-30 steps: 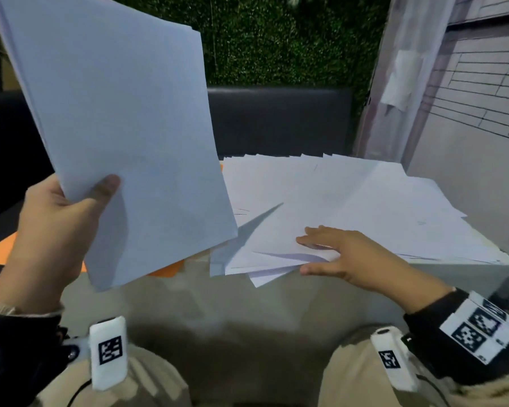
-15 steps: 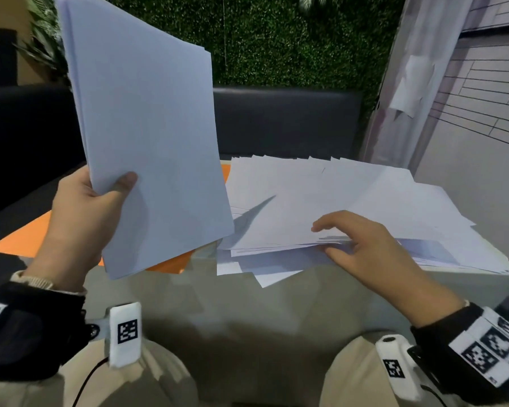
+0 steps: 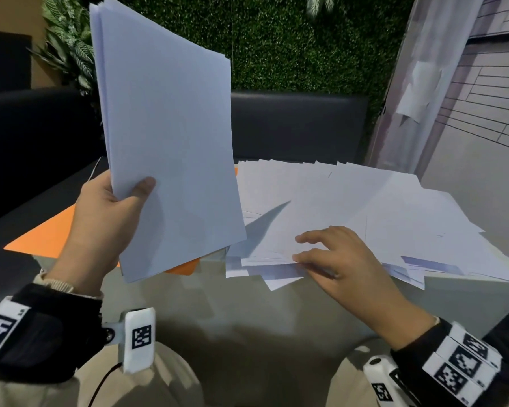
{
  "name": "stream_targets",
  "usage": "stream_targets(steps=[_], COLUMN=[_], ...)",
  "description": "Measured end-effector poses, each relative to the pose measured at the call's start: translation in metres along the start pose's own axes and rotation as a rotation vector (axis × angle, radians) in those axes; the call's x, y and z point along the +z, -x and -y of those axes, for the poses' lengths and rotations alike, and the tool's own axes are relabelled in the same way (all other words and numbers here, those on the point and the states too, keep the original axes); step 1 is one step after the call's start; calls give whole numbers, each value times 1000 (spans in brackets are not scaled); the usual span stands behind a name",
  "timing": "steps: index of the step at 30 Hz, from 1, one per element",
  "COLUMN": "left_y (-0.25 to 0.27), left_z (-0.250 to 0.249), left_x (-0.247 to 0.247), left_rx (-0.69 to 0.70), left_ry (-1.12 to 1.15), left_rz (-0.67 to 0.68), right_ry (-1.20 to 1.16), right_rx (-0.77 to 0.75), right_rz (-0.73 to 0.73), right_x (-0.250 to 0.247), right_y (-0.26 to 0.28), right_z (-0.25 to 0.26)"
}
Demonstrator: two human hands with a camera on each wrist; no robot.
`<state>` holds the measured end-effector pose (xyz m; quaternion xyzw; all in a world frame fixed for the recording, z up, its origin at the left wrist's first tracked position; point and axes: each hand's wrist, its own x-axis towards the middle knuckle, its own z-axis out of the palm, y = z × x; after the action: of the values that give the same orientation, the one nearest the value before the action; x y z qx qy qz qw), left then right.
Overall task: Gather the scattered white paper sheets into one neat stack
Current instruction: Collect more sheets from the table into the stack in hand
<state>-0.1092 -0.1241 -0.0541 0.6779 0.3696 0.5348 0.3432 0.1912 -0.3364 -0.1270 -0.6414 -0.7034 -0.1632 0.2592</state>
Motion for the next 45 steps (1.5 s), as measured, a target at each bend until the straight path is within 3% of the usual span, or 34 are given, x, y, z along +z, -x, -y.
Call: stream_targets(steps=[6, 16, 21, 30, 36, 41, 45], left_y=[3, 8, 8, 7, -2, -8, -7], left_z=[-1, -8, -6, -5, -2, -3, 0], left_x=[-5, 0, 1, 0, -10, -19, -17], left_rx=[-6, -13, -3, 4, 6, -19, -16], left_ry=[10, 21, 26, 33, 26, 29, 27], left_rz=[-22, -1, 2, -10, -67, -141, -122], right_ry=[-59, -160, -22, -145, -192, -328, -419], right_rx=[-14, 305, 279, 332, 339, 420, 476], right_rz=[-47, 273, 394, 301, 160, 230, 189], right_x=[1, -6, 2, -2, -16, -18, -17], right_y=[11, -3, -13, -22, -25, -23, -25], right_z=[1, 10, 2, -8, -9, -11, -14])
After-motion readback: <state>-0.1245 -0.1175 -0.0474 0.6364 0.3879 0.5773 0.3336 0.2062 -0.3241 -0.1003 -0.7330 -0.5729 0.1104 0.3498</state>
